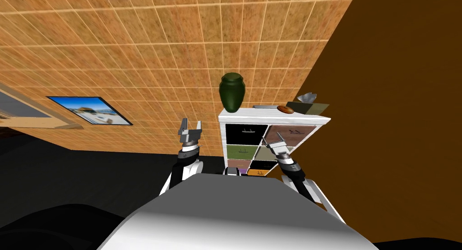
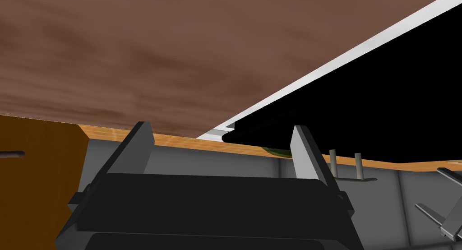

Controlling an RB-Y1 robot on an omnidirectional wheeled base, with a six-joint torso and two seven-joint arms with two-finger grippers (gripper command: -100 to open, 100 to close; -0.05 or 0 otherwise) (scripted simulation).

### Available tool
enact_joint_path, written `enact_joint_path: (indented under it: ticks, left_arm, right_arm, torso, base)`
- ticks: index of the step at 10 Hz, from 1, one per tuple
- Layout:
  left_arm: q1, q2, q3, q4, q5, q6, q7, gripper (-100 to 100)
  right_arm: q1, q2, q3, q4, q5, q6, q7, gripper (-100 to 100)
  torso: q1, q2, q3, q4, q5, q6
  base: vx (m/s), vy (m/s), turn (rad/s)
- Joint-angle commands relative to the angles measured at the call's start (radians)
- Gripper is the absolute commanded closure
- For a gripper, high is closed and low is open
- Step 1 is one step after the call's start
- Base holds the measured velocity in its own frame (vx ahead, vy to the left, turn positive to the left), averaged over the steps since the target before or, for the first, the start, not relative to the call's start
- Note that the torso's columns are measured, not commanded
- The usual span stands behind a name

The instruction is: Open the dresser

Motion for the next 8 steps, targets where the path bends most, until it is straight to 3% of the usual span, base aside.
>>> enact_joint_path:
  ticks: [1, 5, 8]
  left_arm:
    - [0.000, 0.000, 0.000, 0.000, 0.000, 0.000, 0.000, 0]
    - [0.000, 0.000, 0.000, 0.000, 0.000, 0.000, 0.000, 0]
    - [0.000, 0.000, 0.000, 0.000, 0.000, 0.000, 0.000, 0]
  right_arm:
    - [0.000, 0.000, 0.001, 0.001, 0.001, 0.000, 0.001, -100]
    - [0.000, 0.000, 0.001, 0.001, 0.001, 0.000, 0.001, -100]
    - [-0.007, 0.016, -0.013, 0.037, 0.029, -0.015, 0.087, -100]
  torso:
    - [0.000, -0.001, 0.000, 0.000, 0.000, -0.001]
    - [0.002, -0.002, -0.001, 0.000, 0.001, 0.000]
    - [0.003, -0.002, -0.001, -0.001, 0.001, 0.000]
  base:
    - [0.000, 0.000, 0.000]
    - [0.001, -0.001, 0.005]
    - [-0.011, 0.047, -0.026]
